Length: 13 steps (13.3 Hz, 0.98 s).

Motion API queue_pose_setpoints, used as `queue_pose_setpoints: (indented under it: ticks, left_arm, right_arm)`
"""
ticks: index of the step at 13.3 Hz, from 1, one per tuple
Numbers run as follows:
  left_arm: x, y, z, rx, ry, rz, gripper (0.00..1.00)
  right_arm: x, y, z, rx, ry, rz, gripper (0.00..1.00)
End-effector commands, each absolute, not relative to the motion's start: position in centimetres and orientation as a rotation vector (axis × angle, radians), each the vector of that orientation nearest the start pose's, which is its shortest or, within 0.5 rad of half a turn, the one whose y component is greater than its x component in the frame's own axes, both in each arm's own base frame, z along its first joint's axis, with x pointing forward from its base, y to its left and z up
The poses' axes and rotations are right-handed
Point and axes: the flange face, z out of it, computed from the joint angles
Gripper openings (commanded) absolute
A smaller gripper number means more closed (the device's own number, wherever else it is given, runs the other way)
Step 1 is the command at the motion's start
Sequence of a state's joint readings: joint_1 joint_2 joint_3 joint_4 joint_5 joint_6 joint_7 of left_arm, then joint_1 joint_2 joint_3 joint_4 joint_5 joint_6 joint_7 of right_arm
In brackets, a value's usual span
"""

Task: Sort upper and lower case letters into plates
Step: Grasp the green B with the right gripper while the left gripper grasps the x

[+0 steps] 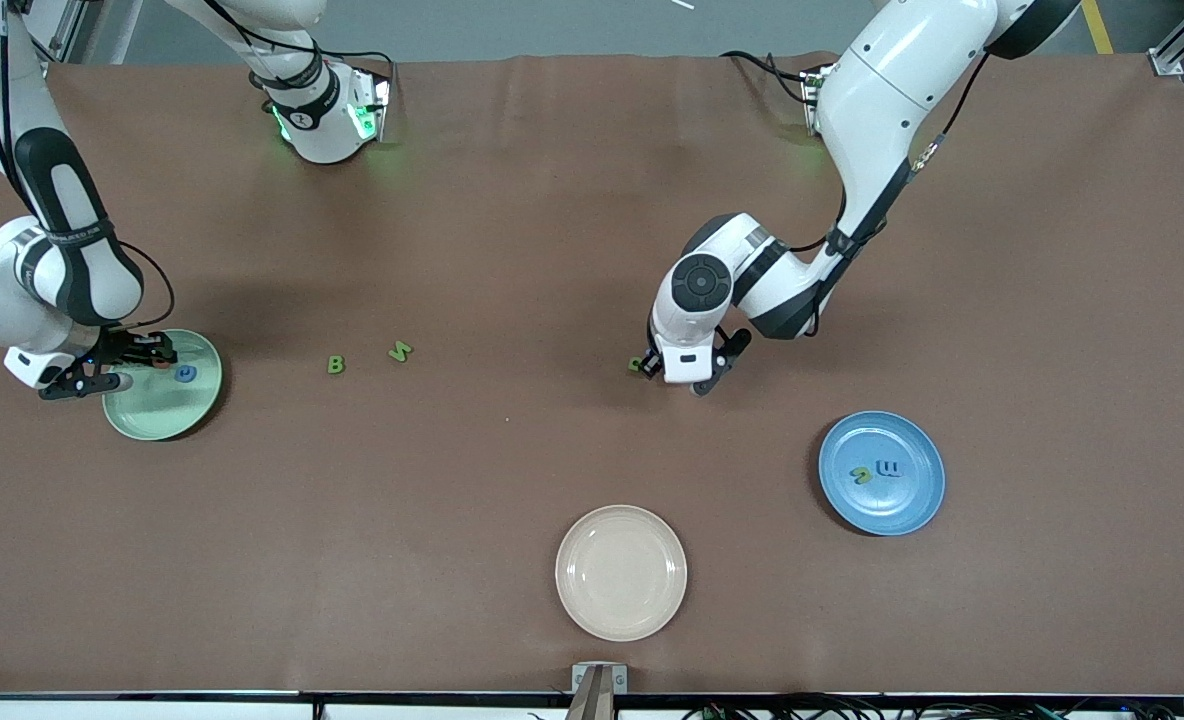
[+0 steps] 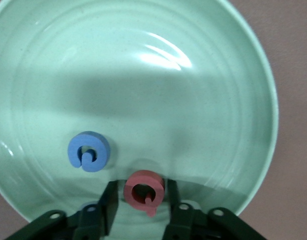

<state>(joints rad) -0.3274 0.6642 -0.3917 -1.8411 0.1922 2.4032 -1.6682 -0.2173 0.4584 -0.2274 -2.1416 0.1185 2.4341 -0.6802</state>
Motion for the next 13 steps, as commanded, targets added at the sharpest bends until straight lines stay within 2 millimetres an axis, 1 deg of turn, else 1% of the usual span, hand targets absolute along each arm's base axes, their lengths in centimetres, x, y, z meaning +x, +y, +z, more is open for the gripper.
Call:
queue_pose_setpoints:
  ticks: [1, 2, 3, 4, 5, 6, 7, 8, 9, 10, 11, 13]
  left_arm:
    - [48.0, -41.0, 19.0, -2.848, -1.355, 0.148, 0.66]
    - [47.7, -41.3, 18.9, -2.851, -1.343, 0.148, 0.64]
    - [47.4, -41.6, 18.7, -2.853, -1.333, 0.152, 0.63]
    - [47.3, -41.6, 18.6, -2.853, -1.331, 0.153, 0.60]
    - [47.3, -41.6, 18.5, -2.852, -1.330, 0.155, 0.58]
    - [47.2, -41.6, 18.5, -2.851, -1.329, 0.156, 0.56]
    - [47.1, -41.7, 18.4, -2.851, -1.327, 0.158, 0.54]
    - [47.2, -41.7, 18.4, -2.851, -1.327, 0.158, 0.52]
    - [47.2, -41.7, 18.1, -2.848, -1.328, 0.163, 0.49]
    - [47.3, -41.8, 18.0, -2.848, -1.329, 0.165, 0.49]
    - [47.2, -41.9, 17.9, -2.848, -1.328, 0.168, 0.47]
    - [47.4, -41.8, 17.9, -2.848, -1.332, 0.167, 0.40]
  right_arm:
    - [50.9, -22.8, 22.0, -3.028, -0.239, 0.220, 1.00]
    - [51.7, -21.6, 23.6, -3.015, -0.194, 0.247, 1.00]
    - [52.5, -19.8, 25.0, -3.010, -0.147, 0.269, 1.00]
    - [53.3, -17.3, 26.2, -3.012, -0.164, 0.280, 1.00]
    - [53.7, -15.6, 27.0, -3.009, -0.205, 0.279, 1.00]
    - [54.0, -14.0, 27.3, -3.006, -0.243, 0.276, 1.00]
    - [54.5, -11.7, 27.2, -3.003, -0.301, 0.282, 1.00]
    - [54.7, -9.4, 27.0, -3.007, -0.309, 0.287, 1.00]
    - [54.6, -8.1, 27.1, -3.016, -0.236, 0.292, 1.00]
    - [54.8, -6.2, 27.4, -3.026, -0.208, 0.293, 1.00]
    - [55.0, -3.7, 27.3, -3.033, -0.203, 0.297, 1.00]
    - [54.8, -0.5, 26.6, -3.064, -0.124, 0.266, 1.00]
